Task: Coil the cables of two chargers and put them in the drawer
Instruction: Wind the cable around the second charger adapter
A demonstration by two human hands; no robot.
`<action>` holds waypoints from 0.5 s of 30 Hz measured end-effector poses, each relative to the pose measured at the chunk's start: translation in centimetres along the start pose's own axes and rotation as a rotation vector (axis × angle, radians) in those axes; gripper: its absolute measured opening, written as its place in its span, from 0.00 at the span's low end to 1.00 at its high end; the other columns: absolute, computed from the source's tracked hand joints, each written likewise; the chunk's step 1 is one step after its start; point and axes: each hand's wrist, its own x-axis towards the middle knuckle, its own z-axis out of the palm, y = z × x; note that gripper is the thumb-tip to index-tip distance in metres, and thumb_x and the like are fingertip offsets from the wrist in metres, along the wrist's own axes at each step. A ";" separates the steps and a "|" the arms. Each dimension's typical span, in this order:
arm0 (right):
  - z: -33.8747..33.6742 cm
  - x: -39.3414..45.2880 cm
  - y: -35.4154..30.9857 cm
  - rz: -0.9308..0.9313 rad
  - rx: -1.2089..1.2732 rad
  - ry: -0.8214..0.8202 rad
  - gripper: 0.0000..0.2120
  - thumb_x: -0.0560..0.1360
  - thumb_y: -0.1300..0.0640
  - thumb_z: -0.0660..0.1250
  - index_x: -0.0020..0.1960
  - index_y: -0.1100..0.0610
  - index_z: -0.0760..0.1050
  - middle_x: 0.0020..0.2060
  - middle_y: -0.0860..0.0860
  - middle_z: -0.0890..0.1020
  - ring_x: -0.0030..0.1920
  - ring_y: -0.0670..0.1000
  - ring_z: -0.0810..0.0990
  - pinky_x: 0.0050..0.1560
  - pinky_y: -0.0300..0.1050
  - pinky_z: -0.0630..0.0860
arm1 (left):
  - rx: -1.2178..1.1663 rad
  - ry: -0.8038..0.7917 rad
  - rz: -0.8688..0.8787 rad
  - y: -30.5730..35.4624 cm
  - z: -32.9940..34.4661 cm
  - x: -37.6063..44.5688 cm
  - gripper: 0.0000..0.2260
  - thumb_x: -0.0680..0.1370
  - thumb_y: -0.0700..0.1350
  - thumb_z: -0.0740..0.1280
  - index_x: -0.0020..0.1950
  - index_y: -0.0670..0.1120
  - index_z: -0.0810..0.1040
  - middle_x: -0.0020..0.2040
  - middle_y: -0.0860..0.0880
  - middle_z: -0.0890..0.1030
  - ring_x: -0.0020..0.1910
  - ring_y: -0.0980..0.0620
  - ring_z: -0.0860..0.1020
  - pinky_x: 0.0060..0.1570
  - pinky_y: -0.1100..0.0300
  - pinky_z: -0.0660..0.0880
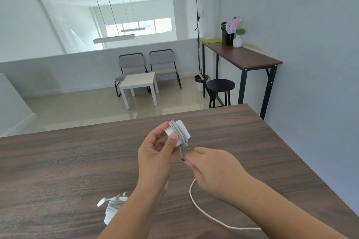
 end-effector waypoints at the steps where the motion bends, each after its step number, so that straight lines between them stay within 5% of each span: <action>1: -0.2 0.0 -0.1 -0.009 -0.001 -0.014 0.14 0.81 0.51 0.50 0.59 0.52 0.72 0.45 0.49 0.75 0.46 0.57 0.77 0.40 0.49 0.70 | 0.034 0.008 0.011 0.0 -0.1 0.1 0.12 0.76 0.37 0.70 0.57 0.50 0.81 0.46 0.51 0.87 0.47 0.52 0.84 0.46 0.61 0.80; 6: -2.5 0.3 0.7 -0.028 0.043 0.029 0.28 0.73 0.39 0.37 0.53 0.47 0.73 0.45 0.44 0.76 0.47 0.51 0.77 0.46 0.49 0.74 | 0.440 -0.057 0.222 0.5 -1.0 -0.2 0.15 0.72 0.41 0.76 0.54 0.58 0.82 0.51 0.54 0.84 0.49 0.57 0.82 0.44 0.61 0.80; 10: -4.2 1.0 2.4 -0.076 0.023 0.071 0.19 0.78 0.42 0.47 0.49 0.48 0.75 0.40 0.43 0.77 0.43 0.47 0.77 0.44 0.49 0.75 | 0.507 -0.127 0.257 1.1 -1.1 -0.5 0.15 0.70 0.40 0.77 0.50 0.57 0.83 0.48 0.53 0.82 0.43 0.58 0.81 0.39 0.66 0.78; 15: -5.0 1.6 3.5 -0.131 0.060 0.090 0.14 0.78 0.45 0.55 0.46 0.49 0.78 0.38 0.43 0.79 0.39 0.44 0.76 0.40 0.47 0.75 | 0.373 -0.188 0.101 1.4 -1.5 -0.4 0.12 0.70 0.40 0.77 0.51 0.51 0.84 0.43 0.47 0.85 0.38 0.56 0.81 0.41 0.65 0.78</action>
